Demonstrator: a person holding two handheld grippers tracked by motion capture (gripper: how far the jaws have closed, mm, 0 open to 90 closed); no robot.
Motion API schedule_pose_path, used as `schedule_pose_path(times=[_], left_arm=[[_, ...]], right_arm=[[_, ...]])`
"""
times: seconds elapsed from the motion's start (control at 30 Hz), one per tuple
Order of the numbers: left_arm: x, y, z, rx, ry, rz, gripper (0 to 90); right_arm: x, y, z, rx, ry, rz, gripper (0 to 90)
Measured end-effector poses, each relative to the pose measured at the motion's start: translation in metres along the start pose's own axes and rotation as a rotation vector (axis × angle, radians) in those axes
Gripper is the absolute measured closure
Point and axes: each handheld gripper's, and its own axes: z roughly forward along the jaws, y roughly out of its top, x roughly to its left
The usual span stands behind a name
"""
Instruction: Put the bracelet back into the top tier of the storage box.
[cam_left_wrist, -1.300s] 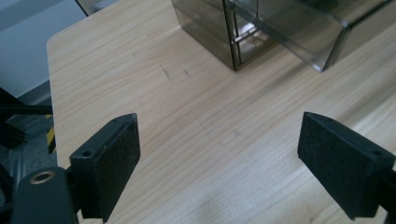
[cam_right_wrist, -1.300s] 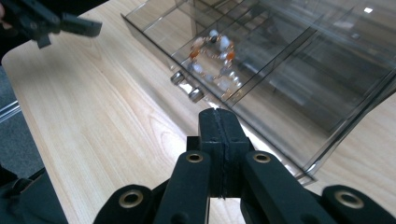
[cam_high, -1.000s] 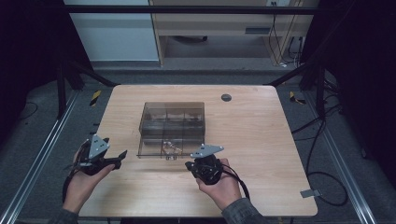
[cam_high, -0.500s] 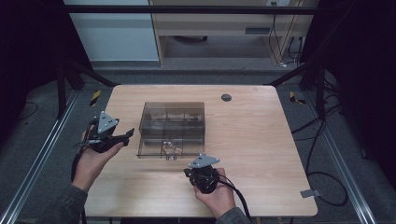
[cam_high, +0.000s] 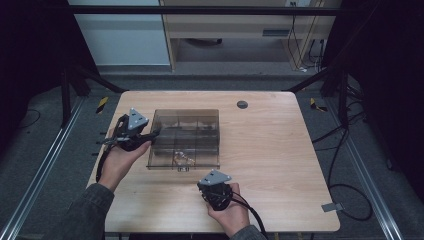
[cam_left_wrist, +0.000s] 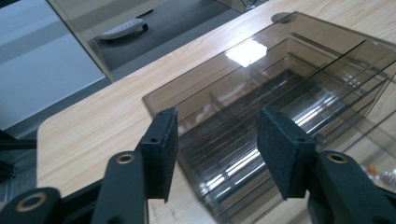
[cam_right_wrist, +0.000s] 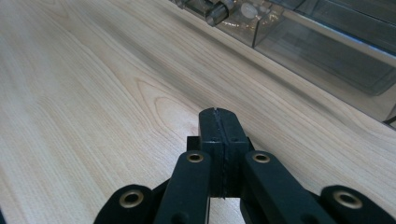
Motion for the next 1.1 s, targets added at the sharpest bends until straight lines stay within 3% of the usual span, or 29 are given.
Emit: schedule_pose_path(times=[0.33, 0.53, 0.73, 0.9, 1.1], left_arm=[[-0.017, 0.014, 0.024, 0.04, -0.065, 0.002, 65.4], [-0.02, 0.016, 0.034, 0.057, -0.104, -0.064, 76.9], [-0.017, 0.015, 0.043, 0.073, -0.104, -0.123, 81.0], [-0.017, 0.015, 0.048, 0.091, -0.115, -0.127, 87.2], [-0.019, 0.015, 0.051, 0.089, -0.118, -0.129, 88.7]], right_arm=[[0.002, -0.001, -0.001, -0.03, -0.018, -0.021, 90.0], [0.003, -0.001, 0.0, -0.033, -0.032, -0.033, 90.0], [0.002, -0.001, -0.002, -0.052, -0.043, -0.029, 90.0], [0.002, 0.0, -0.002, -0.062, -0.05, -0.031, 90.0], [0.002, 0.0, -0.003, -0.065, -0.051, -0.036, 90.0]])
